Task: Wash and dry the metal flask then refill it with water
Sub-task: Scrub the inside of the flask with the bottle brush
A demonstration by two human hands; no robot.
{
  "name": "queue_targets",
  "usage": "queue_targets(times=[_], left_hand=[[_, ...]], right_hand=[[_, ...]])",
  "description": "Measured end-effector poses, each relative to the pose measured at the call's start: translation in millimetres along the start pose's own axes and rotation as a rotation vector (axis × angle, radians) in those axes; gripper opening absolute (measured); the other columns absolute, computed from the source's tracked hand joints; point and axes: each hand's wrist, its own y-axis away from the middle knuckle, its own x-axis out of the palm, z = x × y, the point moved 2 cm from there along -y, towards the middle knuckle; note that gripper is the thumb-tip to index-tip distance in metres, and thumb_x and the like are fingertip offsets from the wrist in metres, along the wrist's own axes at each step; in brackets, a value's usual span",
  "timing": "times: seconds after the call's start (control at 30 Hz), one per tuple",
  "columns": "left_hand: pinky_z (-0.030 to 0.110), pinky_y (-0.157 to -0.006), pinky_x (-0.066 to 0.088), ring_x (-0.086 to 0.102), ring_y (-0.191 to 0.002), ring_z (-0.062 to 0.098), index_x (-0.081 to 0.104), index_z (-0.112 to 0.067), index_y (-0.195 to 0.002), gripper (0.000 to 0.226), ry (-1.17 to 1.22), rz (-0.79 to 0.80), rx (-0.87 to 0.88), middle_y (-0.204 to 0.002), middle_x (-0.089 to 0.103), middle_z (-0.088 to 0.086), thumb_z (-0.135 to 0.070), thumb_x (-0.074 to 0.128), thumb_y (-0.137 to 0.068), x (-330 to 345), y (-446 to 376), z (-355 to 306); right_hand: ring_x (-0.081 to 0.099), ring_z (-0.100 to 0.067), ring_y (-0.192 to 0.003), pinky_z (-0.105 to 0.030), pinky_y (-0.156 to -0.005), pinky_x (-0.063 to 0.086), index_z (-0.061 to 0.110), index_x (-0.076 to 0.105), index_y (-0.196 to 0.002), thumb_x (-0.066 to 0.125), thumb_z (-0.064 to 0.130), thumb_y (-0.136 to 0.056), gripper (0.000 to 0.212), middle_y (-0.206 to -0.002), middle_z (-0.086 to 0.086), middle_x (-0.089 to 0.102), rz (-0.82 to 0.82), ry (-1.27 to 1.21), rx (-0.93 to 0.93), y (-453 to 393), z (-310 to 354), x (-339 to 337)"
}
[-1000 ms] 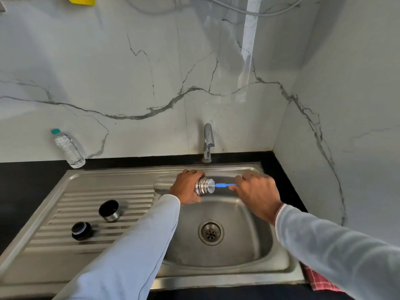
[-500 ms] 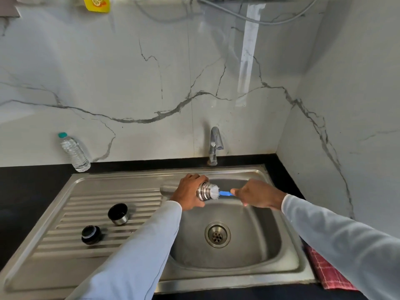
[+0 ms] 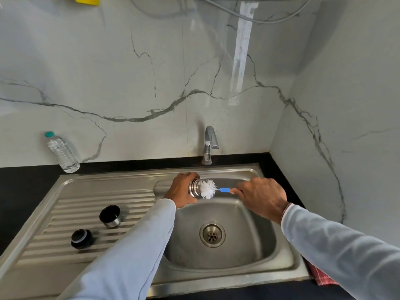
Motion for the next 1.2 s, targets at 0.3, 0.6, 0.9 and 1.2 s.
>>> queue_targets(times=[0.3, 0.6, 0.9, 1.2], left_hand=[[0.036, -0.094, 0.044, 0.051, -0.114, 0.023, 0.059, -0.02, -0.13, 0.077, 0.07, 0.0, 0.022, -0.123, 0.063, 0.001, -0.018, 0.092, -0.06, 3, -14, -12], [0.039, -0.084, 0.051, 0.056, -0.099, 0.02, 0.061, -0.023, -0.117, 0.067, 0.09, -0.007, 0.025, -0.107, 0.066, -0.002, -0.024, 0.091, -0.057, 19, -16, -14], [0.035, -0.089, 0.048, 0.057, -0.106, 0.023, 0.061, -0.024, -0.126, 0.076, 0.124, -0.029, 0.009, -0.115, 0.066, 0.0, -0.023, 0.091, -0.056, 12, -20, -6], [0.035, -0.081, 0.055, 0.061, -0.095, 0.016, 0.059, -0.034, -0.11, 0.065, 0.181, 0.007, 0.032, -0.102, 0.067, -0.012, -0.024, 0.09, -0.053, 30, -11, -21]], right_hand=[[0.068, -0.022, -0.087, -0.034, -0.068, 0.051, 0.028, 0.065, -0.113, 0.021, 0.06, -0.104, 0.055, -0.097, 0.002, 0.067, -0.027, 0.03, 0.003, -1, -8, -20], [0.066, -0.021, -0.08, -0.033, -0.063, 0.048, 0.022, 0.064, -0.097, 0.03, 0.058, -0.104, 0.05, -0.089, 0.001, 0.065, -0.004, 0.095, 0.044, -7, -2, -27], [0.067, -0.022, -0.08, -0.032, -0.059, 0.038, 0.025, 0.061, -0.096, 0.029, 0.055, -0.106, 0.045, -0.088, 0.003, 0.064, -0.08, 0.127, -0.004, 8, -6, -50], [0.068, -0.023, -0.083, -0.033, -0.062, 0.04, 0.022, 0.067, -0.106, 0.036, 0.053, -0.105, 0.044, -0.087, 0.001, 0.064, -0.032, 0.133, -0.037, -7, 10, -29]])
